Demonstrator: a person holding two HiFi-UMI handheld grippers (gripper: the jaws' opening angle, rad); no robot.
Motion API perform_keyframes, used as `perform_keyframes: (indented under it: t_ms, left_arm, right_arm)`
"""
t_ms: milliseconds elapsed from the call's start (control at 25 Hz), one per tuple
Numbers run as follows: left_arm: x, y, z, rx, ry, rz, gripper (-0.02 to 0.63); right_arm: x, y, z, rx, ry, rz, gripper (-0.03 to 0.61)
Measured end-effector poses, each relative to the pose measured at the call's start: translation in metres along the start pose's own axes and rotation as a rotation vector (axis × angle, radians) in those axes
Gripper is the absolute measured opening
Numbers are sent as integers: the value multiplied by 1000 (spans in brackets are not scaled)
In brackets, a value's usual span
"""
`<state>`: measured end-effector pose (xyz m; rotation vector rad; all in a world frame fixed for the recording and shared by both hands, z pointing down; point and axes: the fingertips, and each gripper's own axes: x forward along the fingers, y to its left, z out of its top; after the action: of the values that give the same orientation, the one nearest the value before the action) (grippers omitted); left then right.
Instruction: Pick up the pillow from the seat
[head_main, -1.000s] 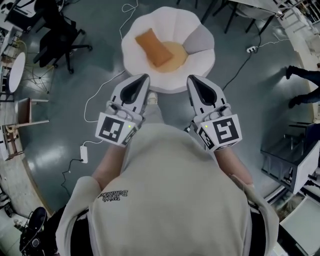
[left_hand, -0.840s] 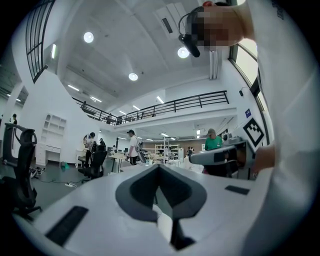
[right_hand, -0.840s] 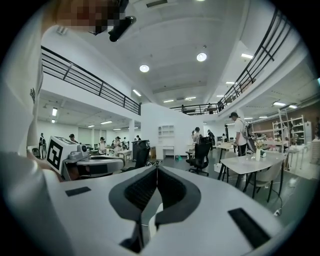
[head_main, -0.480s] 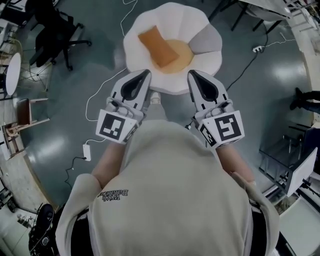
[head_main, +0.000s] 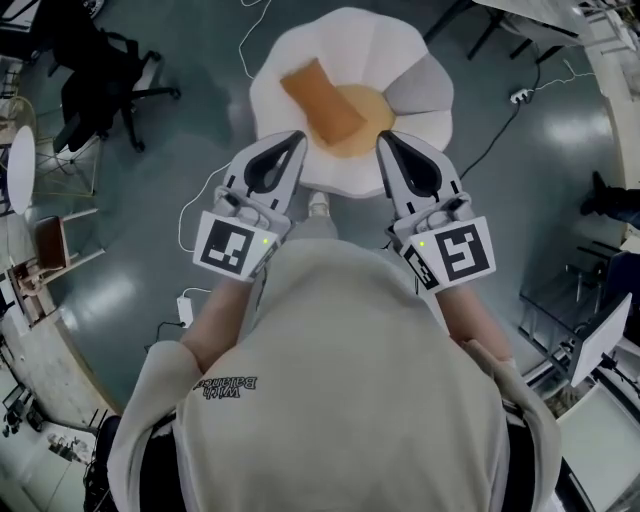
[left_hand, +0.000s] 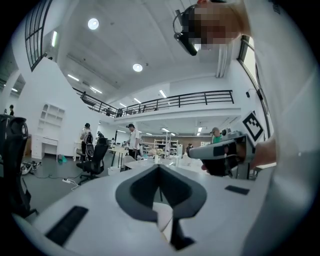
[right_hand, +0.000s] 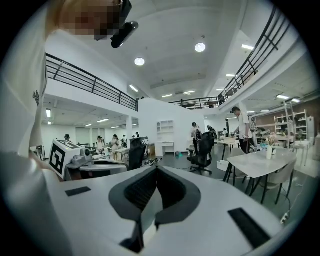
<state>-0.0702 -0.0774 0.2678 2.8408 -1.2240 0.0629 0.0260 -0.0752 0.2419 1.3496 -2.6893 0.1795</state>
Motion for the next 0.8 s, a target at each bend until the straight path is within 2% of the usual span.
perform_keyframes:
  t_ms: [120, 440, 640, 800]
  left_arm:
    - [9, 18, 0, -29, 0, -14, 9]
    - [18, 39, 3, -42, -8, -24, 9]
    - [20, 43, 6, -40, -25, 6, 9]
    - [19, 46, 9, -29, -34, 55, 9]
  right_arm:
    - [19, -6, 5, -6, -2, -17, 9]
    - [45, -9, 10, -20, 19, -7, 9]
    - [46, -16, 13, -42, 23, -11, 9]
    - [47, -21, 17, -49, 9, 23, 11]
